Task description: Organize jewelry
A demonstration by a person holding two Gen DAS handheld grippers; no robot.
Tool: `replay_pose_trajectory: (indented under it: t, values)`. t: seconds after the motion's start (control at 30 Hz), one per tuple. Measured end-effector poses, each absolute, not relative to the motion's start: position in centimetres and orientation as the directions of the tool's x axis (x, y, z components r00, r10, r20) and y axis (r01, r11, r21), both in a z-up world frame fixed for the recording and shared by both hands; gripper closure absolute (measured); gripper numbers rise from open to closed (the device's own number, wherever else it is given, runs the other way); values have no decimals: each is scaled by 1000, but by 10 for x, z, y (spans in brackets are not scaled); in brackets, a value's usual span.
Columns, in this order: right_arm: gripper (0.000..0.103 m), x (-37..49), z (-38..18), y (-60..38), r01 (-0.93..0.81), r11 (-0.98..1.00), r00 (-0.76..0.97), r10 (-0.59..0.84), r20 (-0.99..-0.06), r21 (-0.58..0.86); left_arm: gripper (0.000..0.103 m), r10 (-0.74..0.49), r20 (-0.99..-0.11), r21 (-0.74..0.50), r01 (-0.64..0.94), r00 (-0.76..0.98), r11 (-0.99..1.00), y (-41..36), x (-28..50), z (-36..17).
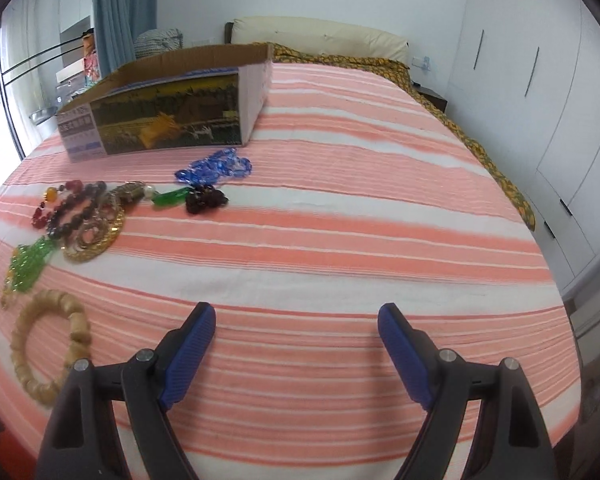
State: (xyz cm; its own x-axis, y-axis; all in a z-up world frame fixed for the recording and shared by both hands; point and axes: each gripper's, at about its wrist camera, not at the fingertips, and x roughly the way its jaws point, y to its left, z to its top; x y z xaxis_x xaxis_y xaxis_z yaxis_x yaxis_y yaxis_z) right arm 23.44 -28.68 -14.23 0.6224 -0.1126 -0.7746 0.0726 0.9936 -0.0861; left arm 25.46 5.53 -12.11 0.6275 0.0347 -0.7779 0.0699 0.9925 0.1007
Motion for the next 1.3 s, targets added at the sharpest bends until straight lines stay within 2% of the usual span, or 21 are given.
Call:
replay_pose_trajectory:
  t: [0.17, 0.4, 0.7, 1.1, 1.3]
  values:
    - [18, 236, -147, -296, 81, 996, 623, -77, -778, -34, 1, 34, -774, 53, 12, 632, 999, 57, 279, -138]
    - [16, 235, -148, -299, 96, 995, 635, -90, -767, -37, 1, 103, -789, 90, -52, 606, 995, 60, 304, -159]
    - [13, 234, -150, -299, 105, 994, 649, -92, -755, -31, 0, 40, -811, 6, -59, 584, 998, 69, 305, -160]
    - [12, 236, -150, -301, 110, 994, 647, -90, -757, -24, 0, 16, -832, -4, -34, 554, 999, 64, 306, -160]
    - [0, 239, -150, -304, 72, 997, 635, -19, -772, 35, 0, 13, -837, -3, -29, 547, 1000, 60, 303, -160]
